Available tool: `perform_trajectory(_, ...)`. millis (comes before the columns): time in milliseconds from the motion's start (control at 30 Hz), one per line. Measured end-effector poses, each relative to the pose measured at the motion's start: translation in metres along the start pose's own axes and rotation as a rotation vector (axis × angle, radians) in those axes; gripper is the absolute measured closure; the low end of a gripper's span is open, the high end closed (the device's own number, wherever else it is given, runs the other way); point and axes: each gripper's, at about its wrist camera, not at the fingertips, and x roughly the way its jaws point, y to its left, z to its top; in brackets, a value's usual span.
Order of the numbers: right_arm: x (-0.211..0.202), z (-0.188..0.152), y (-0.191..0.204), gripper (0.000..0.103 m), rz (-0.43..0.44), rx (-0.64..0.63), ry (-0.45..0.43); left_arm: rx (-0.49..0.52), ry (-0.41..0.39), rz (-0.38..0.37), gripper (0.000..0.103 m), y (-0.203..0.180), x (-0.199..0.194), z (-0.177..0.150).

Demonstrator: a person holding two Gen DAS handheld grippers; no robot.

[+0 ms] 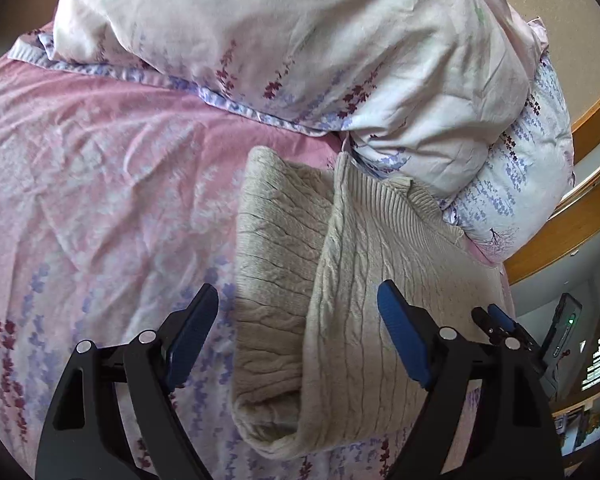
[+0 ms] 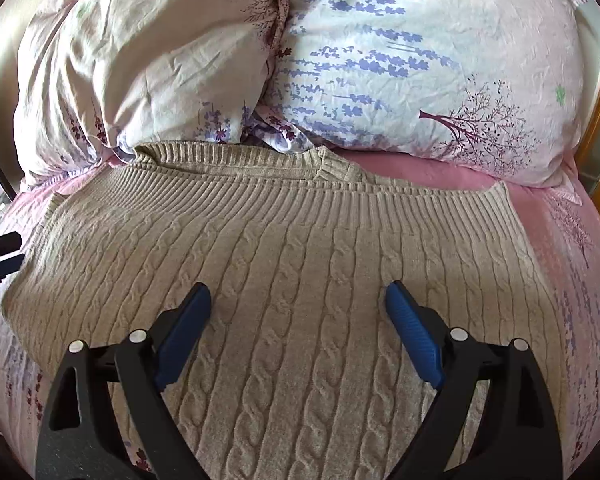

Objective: Fold small clothes
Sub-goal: 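Grasp the folded sweater edge with the left tool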

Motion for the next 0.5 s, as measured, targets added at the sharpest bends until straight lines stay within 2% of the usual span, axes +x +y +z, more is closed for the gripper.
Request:
perform_trajectory(233, 0.006, 0.0, 0.006, 0.005, -0.047, -0.036, 0.007, -0.003, -0.012, 0.001, 0.026, -0.01, 0.011, 0.0)
perform_trajectory(400, 0.007, -0.001, 0.004, 0.004, -0.04, -0.025, 0.003, 0.024, -0.003, 0.01, 0.026, -0.023, 0.016, -0.004)
perform_trajectory(500, 0.007, -0.001, 0.003, 0.004, -0.039, -0.025, 0.003, 0.014, 0.001, -0.001, 0.03, -0.025, 0.019, -0.005)
